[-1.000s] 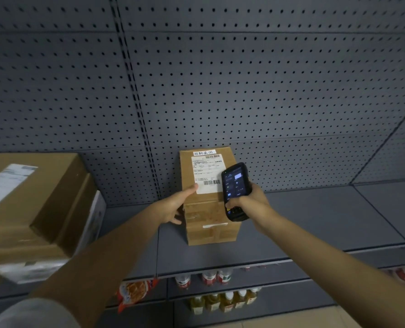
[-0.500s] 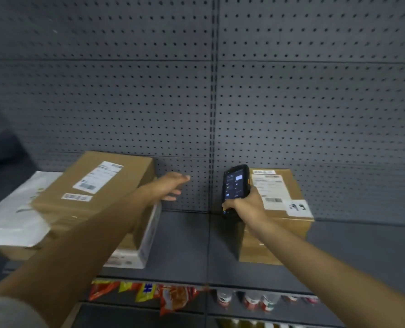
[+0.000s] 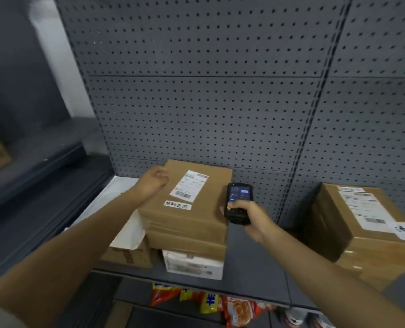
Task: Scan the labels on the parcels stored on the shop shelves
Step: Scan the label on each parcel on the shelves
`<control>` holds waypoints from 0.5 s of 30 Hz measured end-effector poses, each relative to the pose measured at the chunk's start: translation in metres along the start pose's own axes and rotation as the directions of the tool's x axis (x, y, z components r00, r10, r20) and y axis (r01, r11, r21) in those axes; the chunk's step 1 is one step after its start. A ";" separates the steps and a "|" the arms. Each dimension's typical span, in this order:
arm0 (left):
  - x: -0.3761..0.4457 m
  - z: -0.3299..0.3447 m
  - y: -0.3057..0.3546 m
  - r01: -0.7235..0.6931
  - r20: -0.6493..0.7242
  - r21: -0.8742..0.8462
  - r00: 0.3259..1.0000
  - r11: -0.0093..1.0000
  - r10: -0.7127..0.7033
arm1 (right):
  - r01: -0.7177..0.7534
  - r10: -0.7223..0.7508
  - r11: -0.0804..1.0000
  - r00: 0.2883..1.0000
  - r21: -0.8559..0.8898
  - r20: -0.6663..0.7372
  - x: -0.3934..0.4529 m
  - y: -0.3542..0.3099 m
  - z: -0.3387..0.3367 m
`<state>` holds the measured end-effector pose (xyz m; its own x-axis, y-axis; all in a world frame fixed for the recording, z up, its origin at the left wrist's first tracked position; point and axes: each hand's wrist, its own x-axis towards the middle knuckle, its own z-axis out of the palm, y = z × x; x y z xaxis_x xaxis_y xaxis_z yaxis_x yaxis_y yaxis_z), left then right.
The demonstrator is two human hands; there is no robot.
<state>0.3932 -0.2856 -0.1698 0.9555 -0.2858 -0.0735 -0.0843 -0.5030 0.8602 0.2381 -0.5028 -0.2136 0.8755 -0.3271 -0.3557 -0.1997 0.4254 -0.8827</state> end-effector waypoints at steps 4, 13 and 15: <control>0.001 -0.013 -0.028 0.047 -0.059 0.015 0.997 0.999 -0.046 | -0.002 0.003 0.999 1.000 0.047 -0.025 0.010 0.013 0.014; 0.015 -0.009 -0.072 0.253 0.134 -0.120 0.962 0.960 -0.237 | 0.040 -0.040 0.999 0.999 -0.014 -0.005 0.009 0.009 0.019; 0.019 -0.010 -0.076 0.272 0.189 -0.167 0.952 0.948 -0.239 | 0.042 -0.042 0.999 0.999 -0.009 -0.001 0.006 0.009 0.020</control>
<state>0.4206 -0.2441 -0.2318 0.8765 -0.3062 -0.3715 0.2266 -0.4185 0.8795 0.2505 -0.4840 -0.2170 0.8829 -0.3452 -0.3183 -0.1663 0.4039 -0.8996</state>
